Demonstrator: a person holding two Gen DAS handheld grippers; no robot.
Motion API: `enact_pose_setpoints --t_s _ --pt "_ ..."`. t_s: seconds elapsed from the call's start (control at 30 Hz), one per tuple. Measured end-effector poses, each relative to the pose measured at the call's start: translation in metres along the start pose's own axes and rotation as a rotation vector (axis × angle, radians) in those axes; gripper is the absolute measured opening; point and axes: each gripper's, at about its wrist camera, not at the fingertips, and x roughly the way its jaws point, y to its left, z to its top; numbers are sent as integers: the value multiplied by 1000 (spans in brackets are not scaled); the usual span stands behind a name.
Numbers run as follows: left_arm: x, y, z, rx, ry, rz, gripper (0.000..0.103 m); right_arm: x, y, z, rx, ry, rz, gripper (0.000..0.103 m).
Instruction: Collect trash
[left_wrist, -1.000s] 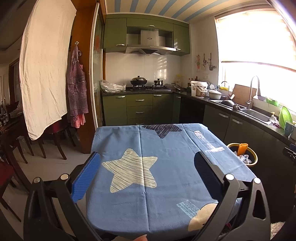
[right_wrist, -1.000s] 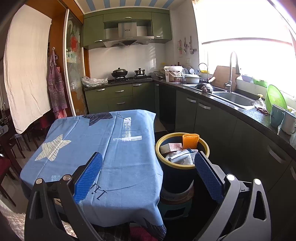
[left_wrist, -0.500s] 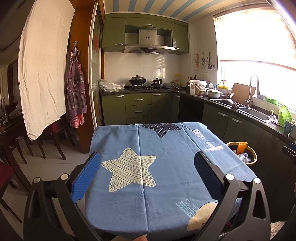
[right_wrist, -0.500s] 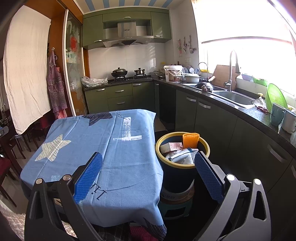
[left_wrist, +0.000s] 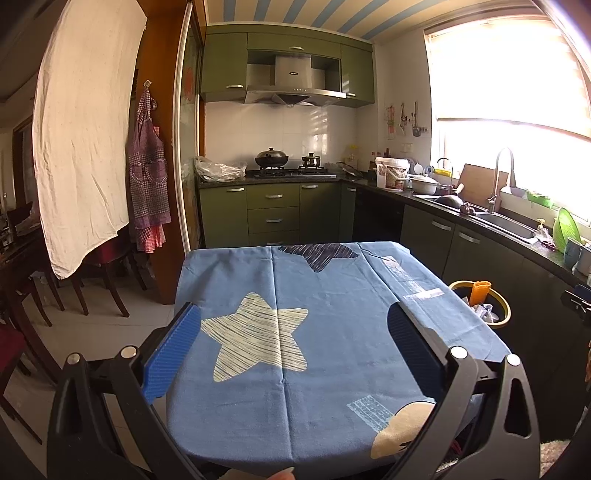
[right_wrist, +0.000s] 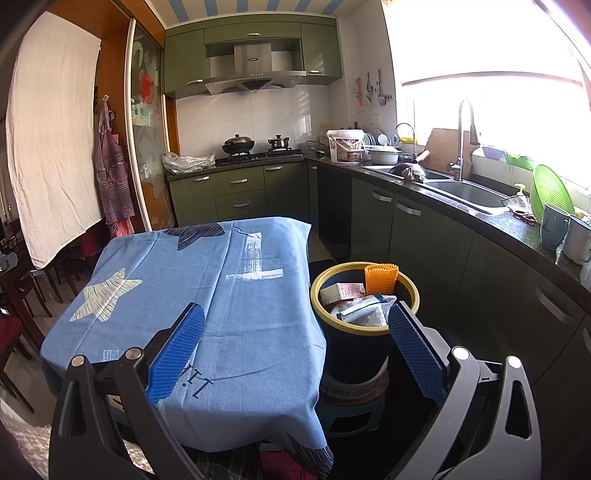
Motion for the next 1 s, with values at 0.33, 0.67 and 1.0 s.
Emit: enact_pose_setpoints --t_s 0.33,0.67,1.0 --pt "-1 -1 -1 4 -1 -4 96 1 0 0 2 -1 1 98" --pt "0 -3 0 8 4 -11 96 1 2 -1 4 -2 0 98" --pt "0 -4 0 12 3 -18 96 2 2 -1 5 -2 0 98"
